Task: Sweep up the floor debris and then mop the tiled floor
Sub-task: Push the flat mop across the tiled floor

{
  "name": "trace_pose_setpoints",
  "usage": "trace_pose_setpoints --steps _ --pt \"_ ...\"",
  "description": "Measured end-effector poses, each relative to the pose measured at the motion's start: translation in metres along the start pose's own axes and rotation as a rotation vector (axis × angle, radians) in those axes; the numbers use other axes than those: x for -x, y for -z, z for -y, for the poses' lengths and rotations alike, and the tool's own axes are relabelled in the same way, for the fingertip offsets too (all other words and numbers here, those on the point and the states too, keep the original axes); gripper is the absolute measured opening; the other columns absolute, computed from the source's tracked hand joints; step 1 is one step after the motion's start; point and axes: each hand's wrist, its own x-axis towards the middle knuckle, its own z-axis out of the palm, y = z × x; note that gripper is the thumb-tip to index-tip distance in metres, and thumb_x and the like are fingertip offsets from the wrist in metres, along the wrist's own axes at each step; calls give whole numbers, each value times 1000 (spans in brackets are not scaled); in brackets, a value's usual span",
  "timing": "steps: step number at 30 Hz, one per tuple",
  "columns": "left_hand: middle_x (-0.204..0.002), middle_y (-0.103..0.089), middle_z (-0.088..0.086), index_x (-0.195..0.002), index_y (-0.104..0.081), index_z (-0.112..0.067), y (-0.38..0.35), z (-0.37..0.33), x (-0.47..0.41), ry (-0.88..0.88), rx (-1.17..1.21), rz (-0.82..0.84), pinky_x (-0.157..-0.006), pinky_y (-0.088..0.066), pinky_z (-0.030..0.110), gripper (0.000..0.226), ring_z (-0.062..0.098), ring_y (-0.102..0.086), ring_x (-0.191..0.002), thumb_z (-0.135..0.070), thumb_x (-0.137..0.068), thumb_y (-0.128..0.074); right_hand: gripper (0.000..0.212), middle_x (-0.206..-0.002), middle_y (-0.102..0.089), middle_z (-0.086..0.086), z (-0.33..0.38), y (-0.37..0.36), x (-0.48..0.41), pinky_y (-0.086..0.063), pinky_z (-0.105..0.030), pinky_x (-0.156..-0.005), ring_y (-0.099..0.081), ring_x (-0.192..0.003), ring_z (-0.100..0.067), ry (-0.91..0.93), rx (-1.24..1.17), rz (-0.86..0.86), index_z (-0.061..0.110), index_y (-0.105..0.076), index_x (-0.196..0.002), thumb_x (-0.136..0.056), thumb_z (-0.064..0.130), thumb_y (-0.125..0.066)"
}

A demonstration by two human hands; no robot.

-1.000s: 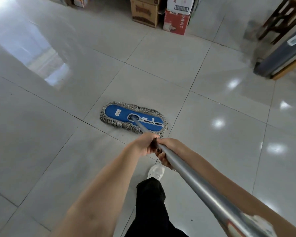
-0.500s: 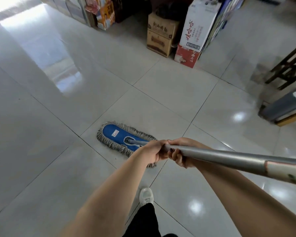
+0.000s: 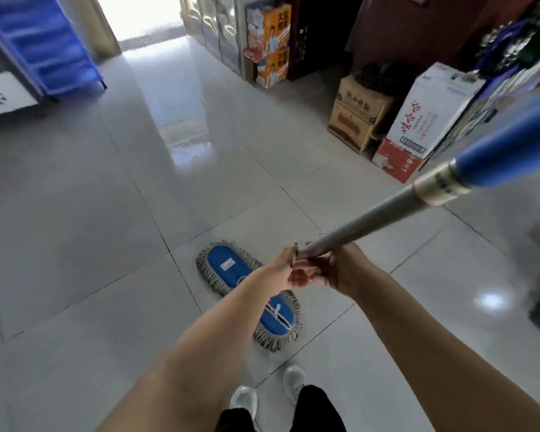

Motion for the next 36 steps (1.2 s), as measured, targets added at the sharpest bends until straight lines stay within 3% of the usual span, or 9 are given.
trace_pose_setpoints --steps 7,10,14,17,20,23,27,31,36 --pt "-83 -59 10 -104 -56 -6 2 -35 -11 -145 332 -165 -89 -51 42 42 20 -53 -64 -39 -101 -29 52 -84 -65 -18 45 -8 -35 -56 -37 -62 -59 -57 -25 93 143 270 6 -53 -117 -94 50 -35" --pt "-122 -61 15 -114 -56 -9 12 -43 -8 -161 378 -237 -100 -45 42 48 21 -59 -78 -47 -99 -30 66 -103 -68 -14 51 -21 -43 -55 -45 -77 -65 -89 -29 111 224 423 24 -50 -122 -82 73 -32" --pt "-133 -54 7 -126 -50 -15 28 -51 8 -256 355 -277 -93 -47 38 44 27 -55 -118 -45 -99 -31 55 -107 -67 -13 60 -52 -52 -56 -44 -81 -68 -91 -26 270 486 318 15 -47 -127 -82 44 -63" --pt "-135 -51 16 -135 -43 -8 39 -51 20 -354 301 -306 -95 -44 44 47 34 -51 -122 -38 -100 -35 42 -92 -65 -5 67 -78 -62 -53 -31 -67 -61 -73 -15 491 756 116 9 -58 -116 -83 34 -68" --pt "-127 -56 17 -133 -41 -7 60 -48 38 -451 244 -461 -88 -48 40 44 32 -58 -110 -36 -101 -33 32 -87 -65 -12 68 -101 -65 -49 -26 -63 -62 -77 -23 705 979 82 5 -69 -89 -79 36 -72" --pt "-105 -62 7 -125 -43 -13 84 -35 59 -500 214 -647 -71 -50 31 38 16 -61 -82 -40 -99 -36 27 -105 -58 -13 57 -123 -64 -51 -32 -80 -60 -93 -27 789 1043 116 9 -66 -72 -76 34 -76" --pt "-108 -63 5 -122 -45 -13 114 -12 89 -613 216 -824 -79 -49 32 35 8 -58 -78 -38 -98 -39 17 -111 -60 -4 26 -154 -57 -42 -11 -67 -59 -87 -16 720 949 295 18 -63 -69 -76 26 -76" --pt "-99 -62 -2 -120 -46 -15 133 6 127 -715 288 -955 -72 -50 28 30 6 -60 -81 -36 -98 -41 26 -94 -72 -5 -3 -179 -48 -53 -39 -89 -67 -91 -23 652 915 446 11 -72 -97 -75 23 -77" --pt "-99 -61 -8 -111 -45 -23 144 26 180 -819 332 -1126 -76 -48 27 17 7 -60 -90 -33 -98 -41 20 -67 -70 -7 -25 -203 -40 -54 -37 -69 -63 -63 -17 719 967 555 13 -68 -71 -77 31 -74"
